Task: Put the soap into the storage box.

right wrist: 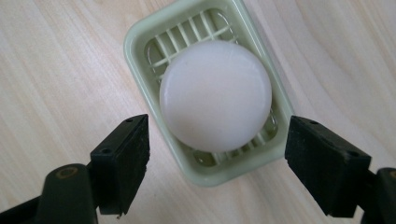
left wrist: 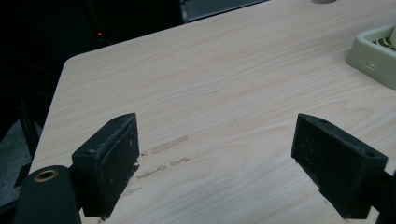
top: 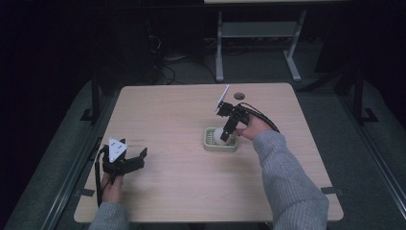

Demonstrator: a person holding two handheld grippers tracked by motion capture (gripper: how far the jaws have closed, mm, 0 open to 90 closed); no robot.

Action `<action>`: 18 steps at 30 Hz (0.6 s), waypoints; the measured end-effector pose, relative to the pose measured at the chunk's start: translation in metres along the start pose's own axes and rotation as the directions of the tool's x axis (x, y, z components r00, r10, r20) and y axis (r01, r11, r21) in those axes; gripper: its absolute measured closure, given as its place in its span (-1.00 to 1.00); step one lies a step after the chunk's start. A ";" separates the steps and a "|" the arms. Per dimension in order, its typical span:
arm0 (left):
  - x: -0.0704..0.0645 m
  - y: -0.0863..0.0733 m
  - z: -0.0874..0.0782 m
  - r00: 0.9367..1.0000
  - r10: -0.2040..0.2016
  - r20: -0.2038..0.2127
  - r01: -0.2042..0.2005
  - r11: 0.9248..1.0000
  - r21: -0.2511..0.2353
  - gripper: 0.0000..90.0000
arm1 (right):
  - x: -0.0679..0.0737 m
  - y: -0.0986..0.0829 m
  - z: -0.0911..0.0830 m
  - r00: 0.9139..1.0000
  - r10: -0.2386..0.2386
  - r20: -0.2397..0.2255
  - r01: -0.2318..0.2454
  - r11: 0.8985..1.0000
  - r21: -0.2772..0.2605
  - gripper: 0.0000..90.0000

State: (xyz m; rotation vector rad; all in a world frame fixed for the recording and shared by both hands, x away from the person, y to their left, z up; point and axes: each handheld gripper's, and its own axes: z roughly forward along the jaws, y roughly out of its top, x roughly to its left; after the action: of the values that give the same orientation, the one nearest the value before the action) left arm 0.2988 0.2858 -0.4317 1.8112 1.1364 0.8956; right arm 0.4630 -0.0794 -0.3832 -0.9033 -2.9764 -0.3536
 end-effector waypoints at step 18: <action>0.001 0.000 0.000 1.000 0.003 -0.001 -0.003 1.000 0.004 -0.67 | 0.002 -0.027 -0.014 1.000 0.020 -0.008 -0.020 0.999 -0.038 -0.53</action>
State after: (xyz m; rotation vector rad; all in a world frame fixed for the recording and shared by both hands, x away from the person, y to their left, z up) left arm 0.2987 0.2865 -0.4315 1.8164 1.1374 0.8965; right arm 0.4463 -0.1031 -0.3748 -0.9319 -2.9618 -0.4130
